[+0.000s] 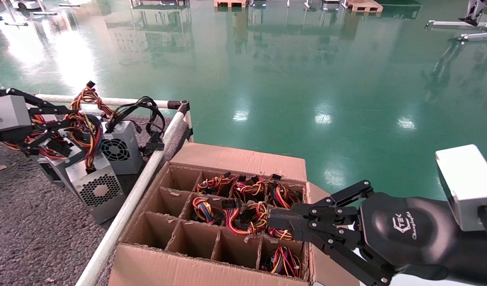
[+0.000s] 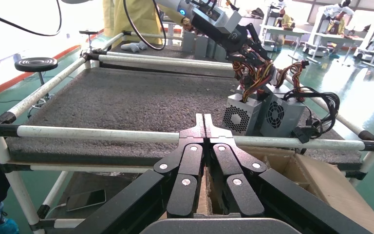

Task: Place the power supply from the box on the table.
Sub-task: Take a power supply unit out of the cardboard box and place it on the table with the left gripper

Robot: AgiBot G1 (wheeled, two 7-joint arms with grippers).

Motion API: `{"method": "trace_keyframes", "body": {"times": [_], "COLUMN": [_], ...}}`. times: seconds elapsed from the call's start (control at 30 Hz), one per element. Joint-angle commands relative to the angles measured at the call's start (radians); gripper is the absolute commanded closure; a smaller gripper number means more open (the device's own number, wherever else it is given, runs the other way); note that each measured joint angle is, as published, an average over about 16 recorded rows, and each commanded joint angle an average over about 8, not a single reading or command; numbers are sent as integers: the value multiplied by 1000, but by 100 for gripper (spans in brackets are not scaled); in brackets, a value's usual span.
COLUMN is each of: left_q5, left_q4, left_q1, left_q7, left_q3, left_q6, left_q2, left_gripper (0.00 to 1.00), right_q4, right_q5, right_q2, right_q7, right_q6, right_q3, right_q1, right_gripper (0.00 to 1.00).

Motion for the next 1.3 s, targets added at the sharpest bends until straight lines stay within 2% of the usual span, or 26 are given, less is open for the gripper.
{"method": "trace_keyframes", "body": {"times": [0.03,1.3], "left_q5": [2,24], "left_q4": [3,-14], "left_q1": [-4,-91], "left_q7": [-2,-4], "left_q3": [3,43], "left_q6": [4,74], "left_q2": [1,-11], "left_gripper": [0,0], "right_q4": [0,0], "right_q5": [0,0], "right_q2": [0,0], "right_q7": [0,0], "right_q6": [0,0], "right_q3": [0,0], "right_q1": [0,0], "right_gripper": [100,100]}}
